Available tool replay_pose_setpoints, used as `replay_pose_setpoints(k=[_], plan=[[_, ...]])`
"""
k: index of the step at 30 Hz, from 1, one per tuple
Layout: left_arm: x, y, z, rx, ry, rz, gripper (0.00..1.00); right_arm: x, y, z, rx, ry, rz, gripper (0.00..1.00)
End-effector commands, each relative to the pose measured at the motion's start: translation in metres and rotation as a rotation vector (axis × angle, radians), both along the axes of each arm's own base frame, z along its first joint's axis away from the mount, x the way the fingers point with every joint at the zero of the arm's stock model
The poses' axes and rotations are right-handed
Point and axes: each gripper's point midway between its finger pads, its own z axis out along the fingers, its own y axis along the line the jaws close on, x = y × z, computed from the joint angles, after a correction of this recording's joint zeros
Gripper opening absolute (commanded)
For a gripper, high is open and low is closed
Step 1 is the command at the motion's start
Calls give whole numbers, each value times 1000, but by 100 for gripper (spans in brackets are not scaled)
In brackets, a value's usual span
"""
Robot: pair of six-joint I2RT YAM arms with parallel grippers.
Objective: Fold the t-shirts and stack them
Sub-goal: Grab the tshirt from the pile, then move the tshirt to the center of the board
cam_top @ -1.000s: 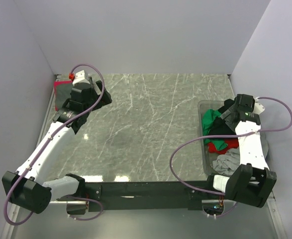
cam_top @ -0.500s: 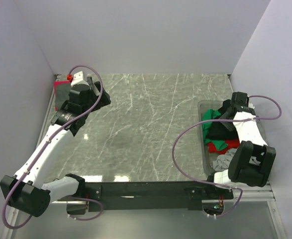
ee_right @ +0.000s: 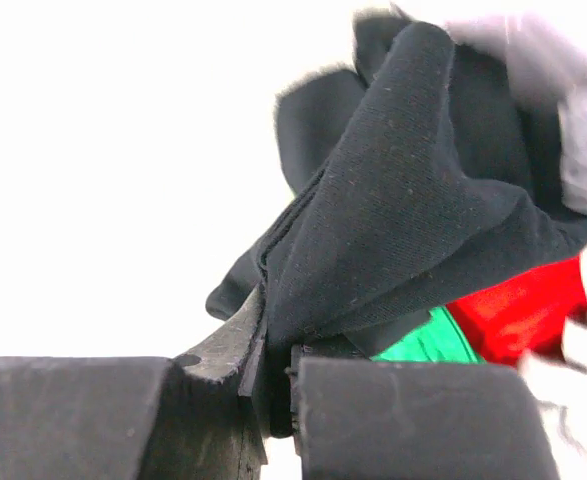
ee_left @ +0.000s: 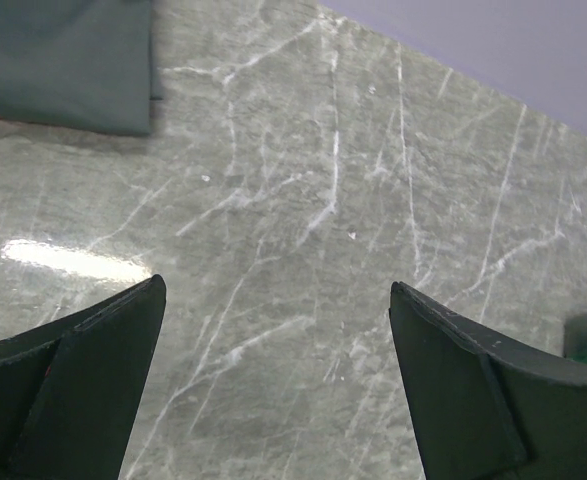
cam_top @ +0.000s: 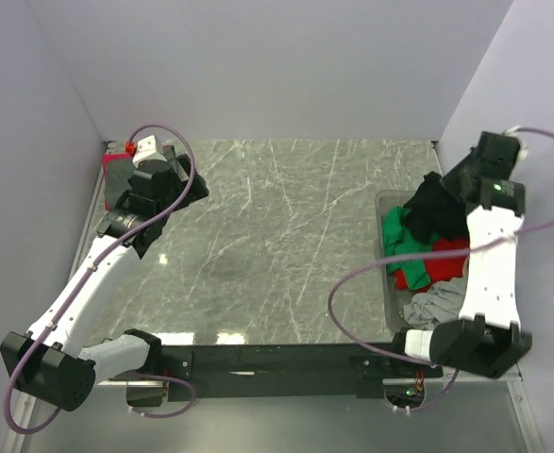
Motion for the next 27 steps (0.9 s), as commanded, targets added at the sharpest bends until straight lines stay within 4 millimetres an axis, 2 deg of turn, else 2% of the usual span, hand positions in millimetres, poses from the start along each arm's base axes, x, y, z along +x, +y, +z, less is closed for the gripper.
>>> replay_pose_setpoints(k=[1, 3, 4, 8, 9, 10, 12, 13, 14, 15, 16, 17, 18, 19, 20, 21, 22, 23, 24, 25, 26, 27], plan=[[1, 17, 28, -4, -81, 88, 99, -19, 13, 138, -111, -402, 51, 0], [-1, 25, 37, -3, -116, 126, 99, -36, 27, 186, -141, -558, 100, 0], [-2, 27, 40, -5, -128, 135, 99, -38, 35, 209, -164, -644, 144, 0], [-4, 32, 47, -24, -168, 156, 99, -54, 84, 264, -137, -861, 351, 0], [-4, 32, 48, -30, -172, 158, 100, -54, 96, 269, -115, -880, 403, 0], [-4, 31, 47, -32, -172, 157, 99, -54, 117, 275, -81, -903, 473, 0], [-4, 31, 46, -35, -168, 157, 99, -46, 140, 287, -65, -921, 527, 0], [-4, 31, 45, -33, -164, 159, 99, -49, 172, 288, -30, -921, 627, 0], [-4, 32, 46, -34, -164, 162, 99, -55, 187, 304, -11, -953, 670, 0], [-4, 32, 48, -33, -167, 161, 99, -40, 203, 299, 16, -925, 707, 0], [-4, 32, 49, -32, -170, 164, 99, -39, 216, 303, 42, -928, 740, 0], [-4, 33, 50, -32, -174, 166, 99, -53, 240, 323, 77, -974, 815, 0], [-5, 35, 53, -28, -182, 169, 99, -42, 257, 321, 89, -956, 843, 0], [-6, 37, 55, -25, -187, 177, 99, -41, 271, 323, 93, -947, 876, 0], [-6, 38, 56, -23, -192, 182, 99, -62, 284, 353, 116, -1018, 927, 0], [-8, 40, 59, -20, -202, 185, 99, -48, 304, 347, 126, -987, 959, 0], [-9, 41, 60, -18, -206, 190, 99, -48, 312, 349, 136, -974, 977, 0], [-10, 43, 61, -15, -207, 198, 99, -58, 314, 369, 149, -1025, 992, 0], [-11, 45, 61, -13, -208, 204, 99, -52, 329, 363, 165, -1003, 1021, 0], [-13, 47, 61, -9, -208, 213, 100, -54, 332, 366, 186, -1011, 1026, 0], [-15, 50, 60, -4, -201, 226, 99, -48, 341, 353, 200, -979, 1044, 0], [-18, 53, 61, -6, -205, 236, 99, -51, 341, 349, 212, -975, 1046, 0]])
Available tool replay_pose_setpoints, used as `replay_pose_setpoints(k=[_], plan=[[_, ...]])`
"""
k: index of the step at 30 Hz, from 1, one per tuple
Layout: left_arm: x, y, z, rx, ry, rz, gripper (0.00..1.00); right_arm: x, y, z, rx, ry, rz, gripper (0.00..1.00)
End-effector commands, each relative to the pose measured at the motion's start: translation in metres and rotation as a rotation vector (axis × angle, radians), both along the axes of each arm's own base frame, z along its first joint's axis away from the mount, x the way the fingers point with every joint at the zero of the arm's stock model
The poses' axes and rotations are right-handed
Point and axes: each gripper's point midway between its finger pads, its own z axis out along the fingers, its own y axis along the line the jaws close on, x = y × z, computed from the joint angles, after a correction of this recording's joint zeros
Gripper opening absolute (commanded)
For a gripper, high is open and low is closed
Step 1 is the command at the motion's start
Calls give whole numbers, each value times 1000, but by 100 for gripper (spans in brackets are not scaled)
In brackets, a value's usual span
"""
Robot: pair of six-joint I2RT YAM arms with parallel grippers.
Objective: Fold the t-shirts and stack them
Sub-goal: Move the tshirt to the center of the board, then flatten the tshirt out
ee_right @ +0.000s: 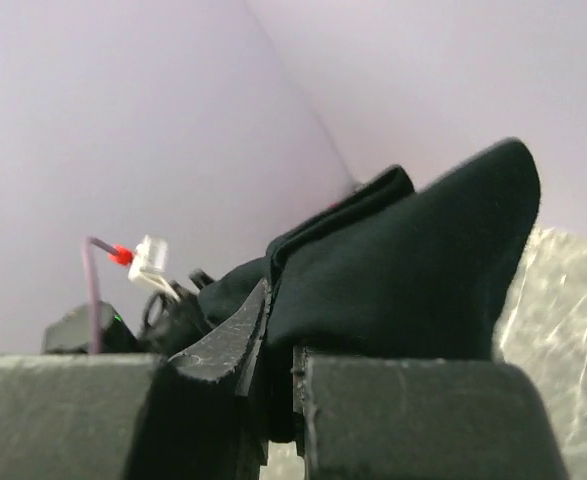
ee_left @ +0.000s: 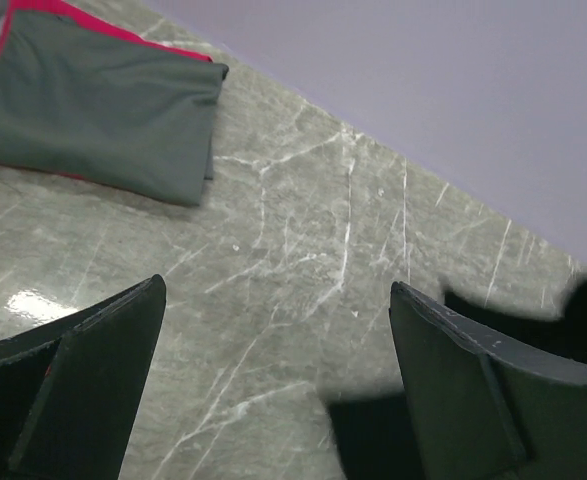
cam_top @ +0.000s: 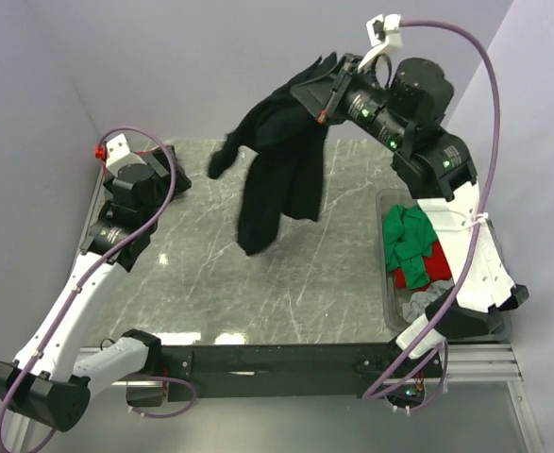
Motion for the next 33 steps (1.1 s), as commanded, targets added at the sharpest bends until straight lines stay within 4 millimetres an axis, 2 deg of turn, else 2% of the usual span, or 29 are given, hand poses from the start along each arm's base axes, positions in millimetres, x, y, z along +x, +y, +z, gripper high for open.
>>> replay_pose_setpoints(k=[1, 2, 3, 4, 5, 6, 7, 8, 9, 10, 11, 13, 15, 17, 19, 20, 22, 23, 25, 26, 27, 28, 29, 30, 31, 32, 33], plan=[[-10, 16, 15, 3, -49, 63, 100, -28, -11, 35, 95, -85, 21, 0], [-12, 19, 11, 8, -42, 78, 99, -15, -3, -3, 51, -2, 13, 0], [-16, 22, 12, 7, -45, 86, 99, -19, -14, -13, 49, 16, -26, 0], [-18, 24, 8, 11, -32, 96, 99, -15, -19, -34, 44, 77, -64, 0], [-21, 27, 6, 14, -24, 108, 99, -2, -22, -96, -24, 197, -117, 5], [-26, 31, 3, 21, -11, 122, 99, -6, -45, -110, -20, 215, -198, 17], [-29, 33, 0, 26, -2, 130, 100, -4, -57, -143, -40, 284, -255, 31], [-31, 35, -9, 28, 17, 136, 99, 0, -70, -217, -121, 423, -315, 55], [-34, 36, -13, 29, 26, 137, 99, -7, -82, -242, -110, 477, -335, 63], [-36, 35, -17, 29, 35, 132, 99, -3, -102, -274, -117, 547, -385, 67], [-37, 34, -28, 36, 58, 123, 100, -11, -112, -328, -166, 649, -405, 69], [-35, 26, -38, 28, 79, 79, 99, -17, -122, -364, -220, 708, -438, 70], [-30, 19, -53, 35, 127, 45, 99, -22, -120, -389, -297, 754, -421, 70], [-23, 8, -62, 12, 161, -18, 99, -20, -104, -382, -333, 730, -358, 70], [-11, 0, -78, -7, 214, -64, 99, -15, -87, -387, -407, 716, -294, 70], [-3, -7, -85, -35, 240, -103, 99, -10, -69, -385, -436, 707, -248, 69], [5, -14, -91, -61, 261, -149, 100, -2, -47, -377, -455, 678, -172, 68], [11, -19, -96, -82, 283, -183, 100, -1, -33, -391, -476, 714, -123, 66], [18, -22, -100, -100, 298, -202, 99, 2, -10, -392, -489, 710, -61, 65], [22, -24, -104, -123, 314, -216, 99, 3, -1, -408, -524, 746, -35, 65], [23, -24, -105, -131, 321, -218, 99, -2, 11, -413, -561, 739, 11, 64], [25, -24, -104, -139, 320, -222, 99, 1, 22, -409, -571, 721, 35, 64], [26, -23, -104, -149, 319, -223, 99, 0, 32, -423, -611, 737, 60, 64], [27, -22, -103, -150, 314, -220, 99, -9, 47, -426, -643, 722, 113, 64], [26, -21, -101, -150, 311, -217, 99, -9, 62, -419, -639, 696, 150, 65], [26, -18, -100, -150, 310, -210, 99, -11, 74, -430, -662, 705, 185, 65], [25, -17, -100, -149, 312, -209, 99, -15, 84, -433, -682, 698, 220, 65]])
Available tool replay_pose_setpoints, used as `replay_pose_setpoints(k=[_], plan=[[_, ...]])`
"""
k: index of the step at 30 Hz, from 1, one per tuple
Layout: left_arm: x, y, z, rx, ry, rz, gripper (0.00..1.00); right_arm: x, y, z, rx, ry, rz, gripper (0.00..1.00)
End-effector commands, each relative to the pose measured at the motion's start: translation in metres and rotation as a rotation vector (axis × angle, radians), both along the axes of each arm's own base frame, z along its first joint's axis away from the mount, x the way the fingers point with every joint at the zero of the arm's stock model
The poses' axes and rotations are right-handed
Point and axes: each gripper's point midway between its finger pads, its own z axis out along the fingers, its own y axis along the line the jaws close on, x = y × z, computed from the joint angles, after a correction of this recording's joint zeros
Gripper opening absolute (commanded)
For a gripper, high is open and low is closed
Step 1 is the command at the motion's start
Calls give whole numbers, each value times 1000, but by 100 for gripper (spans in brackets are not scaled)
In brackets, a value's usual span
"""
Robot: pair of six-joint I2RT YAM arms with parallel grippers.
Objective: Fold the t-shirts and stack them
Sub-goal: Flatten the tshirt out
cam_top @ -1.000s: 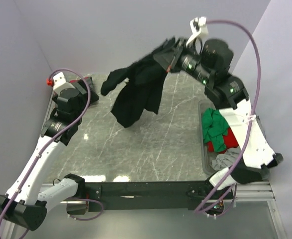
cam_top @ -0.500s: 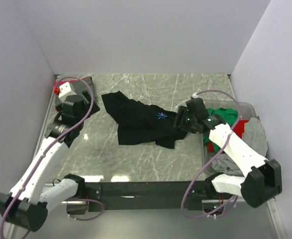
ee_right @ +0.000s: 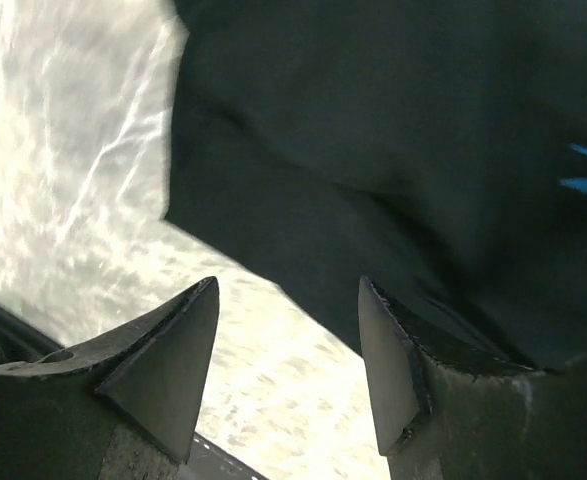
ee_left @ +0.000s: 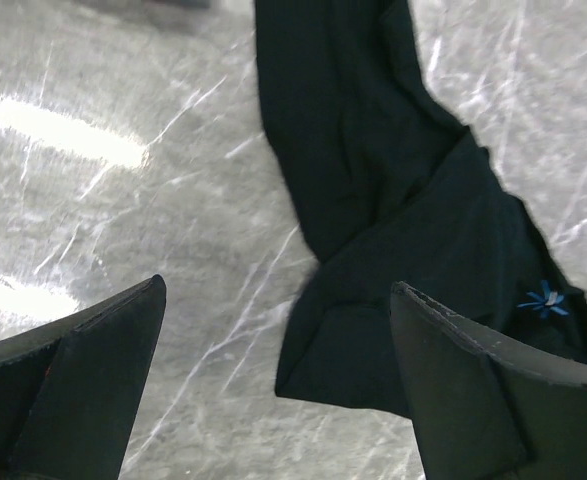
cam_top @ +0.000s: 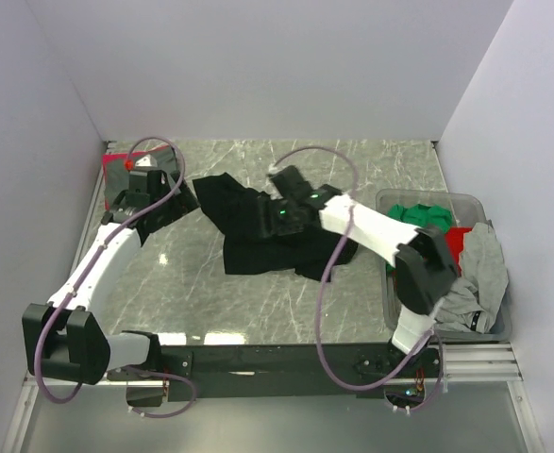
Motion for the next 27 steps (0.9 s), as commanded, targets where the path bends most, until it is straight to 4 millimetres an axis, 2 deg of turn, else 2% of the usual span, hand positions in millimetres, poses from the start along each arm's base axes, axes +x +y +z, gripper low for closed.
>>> replay_pose_setpoints(k=[1, 2, 3, 4, 5, 7, 8, 10, 11, 15, 18, 19, 22, 27], plan=[[11, -4, 41, -48, -110, -23, 99, -18, 55, 21, 37, -46, 198, 65], [10, -2, 41, -41, -110, -21, 99, -20, 66, 8, 20, -27, 227, 65], [9, 1, 41, -25, -107, -12, 100, -26, 75, 5, 8, -22, 266, 65], [5, 4, 38, -13, -91, -7, 99, -26, 89, 13, 22, -34, 295, 64], [4, 6, 39, -2, -91, -5, 99, -39, 103, -1, 1, -14, 340, 63], [-1, 10, 37, 15, -77, 4, 100, -44, 118, -2, -5, -20, 377, 62], [-4, 11, 36, 18, -70, 4, 99, -53, 128, -13, -23, -9, 403, 62], [-8, 12, 34, 19, -59, 6, 99, -56, 137, -16, -41, -14, 413, 62], [-11, 12, 32, 18, -51, 8, 99, -55, 138, -30, -83, -17, 400, 61], [-16, 11, 27, 13, -37, 7, 99, -40, 131, -49, -170, -33, 294, 61], [-18, 11, 25, 11, -31, 6, 99, -18, 121, -54, -245, -88, 192, 59], [-19, 11, 25, 9, -30, 5, 99, -12, 120, -51, -250, -105, 169, 55], [-20, 10, 25, 3, -31, 4, 99, 7, 111, -56, -268, -105, 86, 49], [-22, 11, 25, 3, -33, 6, 99, 30, 94, -63, -248, -67, -13, 46]])
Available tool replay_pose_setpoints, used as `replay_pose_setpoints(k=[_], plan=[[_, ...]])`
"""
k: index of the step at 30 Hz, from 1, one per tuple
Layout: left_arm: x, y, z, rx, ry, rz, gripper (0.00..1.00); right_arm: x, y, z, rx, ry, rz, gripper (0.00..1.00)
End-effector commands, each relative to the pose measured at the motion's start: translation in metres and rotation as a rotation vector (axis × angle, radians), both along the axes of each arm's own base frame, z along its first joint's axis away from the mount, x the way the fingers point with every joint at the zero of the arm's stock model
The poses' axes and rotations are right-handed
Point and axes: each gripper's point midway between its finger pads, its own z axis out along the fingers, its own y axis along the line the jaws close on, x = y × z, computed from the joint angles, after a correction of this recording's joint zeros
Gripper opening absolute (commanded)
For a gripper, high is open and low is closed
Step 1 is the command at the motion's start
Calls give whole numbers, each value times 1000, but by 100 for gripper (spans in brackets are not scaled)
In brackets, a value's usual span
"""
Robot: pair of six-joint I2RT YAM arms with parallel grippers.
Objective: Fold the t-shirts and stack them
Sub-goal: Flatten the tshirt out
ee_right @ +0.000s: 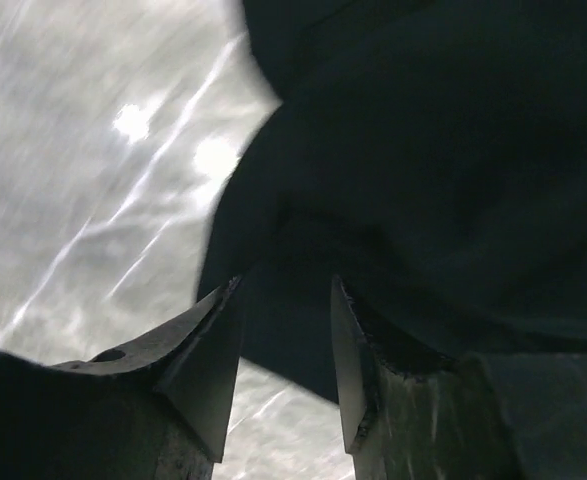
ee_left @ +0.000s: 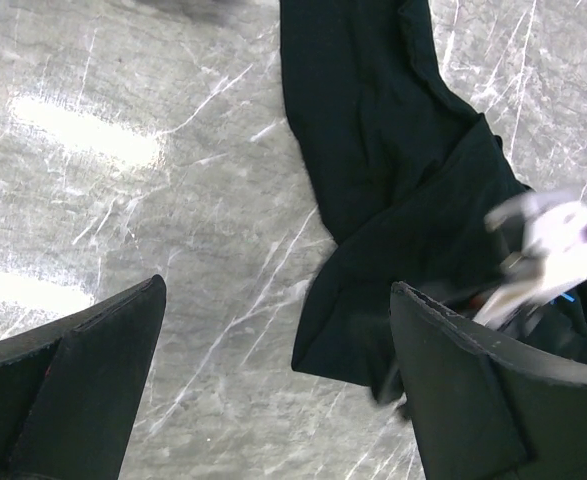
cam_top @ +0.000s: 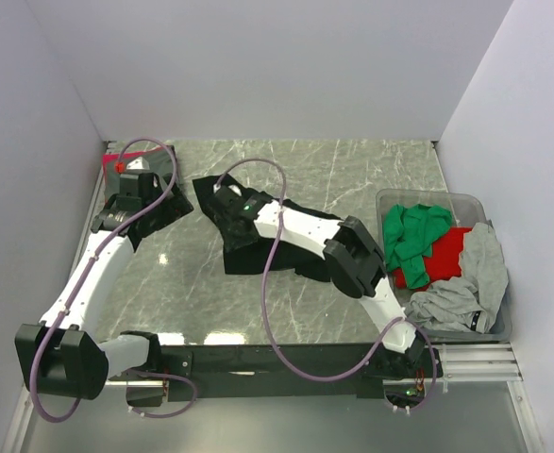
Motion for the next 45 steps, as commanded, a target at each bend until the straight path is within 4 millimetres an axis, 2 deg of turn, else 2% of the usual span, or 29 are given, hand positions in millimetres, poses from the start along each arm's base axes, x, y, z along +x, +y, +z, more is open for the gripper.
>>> replay_pose_setpoints(k=[1, 6, 7, 10, 17, 20, 21, 23, 24, 26, 27, 28, 29, 30, 32, 33, 34, 35, 36, 37, 39, 40, 42, 43, 44, 45], plan=[[-3, -3, 11, -14, -35, -11, 99, 35, -12, 9, 24, -34, -126, 46], [-2, -4, 12, -17, -36, -14, 99, 40, -9, 1, 25, -5, -119, 46], [-1, -4, 12, -18, -36, -15, 100, 39, -8, -7, 13, 9, -113, 46], [0, -4, 13, -18, -37, -18, 99, 34, -3, -13, 29, 43, -94, 46], [-1, -5, 11, -24, -31, -16, 100, 29, 8, -9, 79, 62, -57, 44], [0, -5, 10, -28, -32, -15, 99, 24, 12, -12, 100, 91, -34, 32], [0, -6, 10, -30, -33, -18, 99, 19, 14, -15, 112, 115, -18, 19], [2, -6, 10, -28, -37, -17, 100, 15, 12, -19, 101, 131, -13, 4], [4, -5, 12, -25, -43, -15, 99, 11, 6, -22, 81, 145, -15, 0], [8, -3, 13, -2, -48, -16, 99, 9, -2, -12, 76, 136, -21, 0], [11, -2, 16, 9, -58, -18, 99, 3, -13, -19, 55, 150, -27, 0], [15, -2, 12, 24, -50, -25, 99, 2, -15, 3, 89, 124, -28, 0], [19, -2, 14, 31, -58, -31, 99, 4, -22, 11, 109, 115, -46, 0], [23, -5, 16, 34, -67, -49, 99, -5, -34, 26, 124, 108, -51, 0], [35, -12, 12, 30, -66, -69, 98, -9, -48, 43, 156, 103, -73, 0], [42, -17, 15, 27, -77, -79, 98, -21, -63, 36, 136, 125, -81, 0], [48, -26, 7, 21, -57, -104, 97, -25, -70, 57, 171, 98, -84, 0], [54, -32, 5, 16, -58, -119, 97, -30, -78, 59, 171, 100, -93, 0], [63, -42, 13, 10, -80, -143, 96, -41, -92, 60, 161, 108, -98, 0], [71, -48, -1, 14, -48, -158, 96, -47, -99, 59, 150, 112, -105, 0], [85, -60, 1, 12, -52, -185, 94, -62, -120, 48, 98, 136, -127, 0], [92, -63, -17, 13, -6, -184, 93, -66, -125, 53, 107, 127, -137, 0], [103, -72, -21, -12, 15, -205, 91, -76, -137, 47, 95, 138, -151, 0], [106, -74, -42, -7, 69, -208, 89, -77, -139, 47, 98, 140, -160, 0], [110, -75, -47, -4, 86, -207, 88, -76, -142, 45, 86, 132, -172, 0], [116, -74, -47, 4, 90, -199, 82, -75, -144, 45, 80, 128, -181, 0]])
